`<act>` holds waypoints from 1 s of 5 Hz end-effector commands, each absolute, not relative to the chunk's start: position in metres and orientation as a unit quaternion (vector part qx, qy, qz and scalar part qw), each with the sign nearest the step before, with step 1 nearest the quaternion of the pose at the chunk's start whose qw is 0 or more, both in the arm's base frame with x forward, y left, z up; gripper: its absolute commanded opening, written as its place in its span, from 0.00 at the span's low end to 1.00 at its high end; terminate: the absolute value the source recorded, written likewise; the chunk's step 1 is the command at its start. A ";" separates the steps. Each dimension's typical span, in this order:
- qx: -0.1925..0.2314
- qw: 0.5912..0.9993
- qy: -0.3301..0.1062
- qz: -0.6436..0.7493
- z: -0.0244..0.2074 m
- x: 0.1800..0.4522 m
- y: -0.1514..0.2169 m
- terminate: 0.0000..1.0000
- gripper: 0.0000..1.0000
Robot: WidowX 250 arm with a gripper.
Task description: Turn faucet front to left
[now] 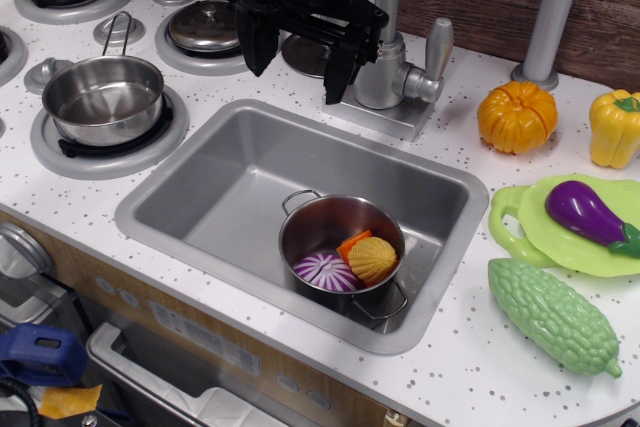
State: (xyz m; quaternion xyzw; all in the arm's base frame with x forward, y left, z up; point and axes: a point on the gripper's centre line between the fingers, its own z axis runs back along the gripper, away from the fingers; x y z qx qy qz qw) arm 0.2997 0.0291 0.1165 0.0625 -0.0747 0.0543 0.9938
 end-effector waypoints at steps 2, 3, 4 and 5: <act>0.078 0.990 -0.111 0.047 0.122 0.306 0.028 0.00 1.00; 0.099 0.985 -0.139 0.038 0.130 0.318 0.030 0.00 1.00; 0.098 0.982 -0.160 0.030 0.137 0.329 0.031 0.00 1.00; 0.100 0.979 -0.174 0.031 0.141 0.340 0.031 0.00 1.00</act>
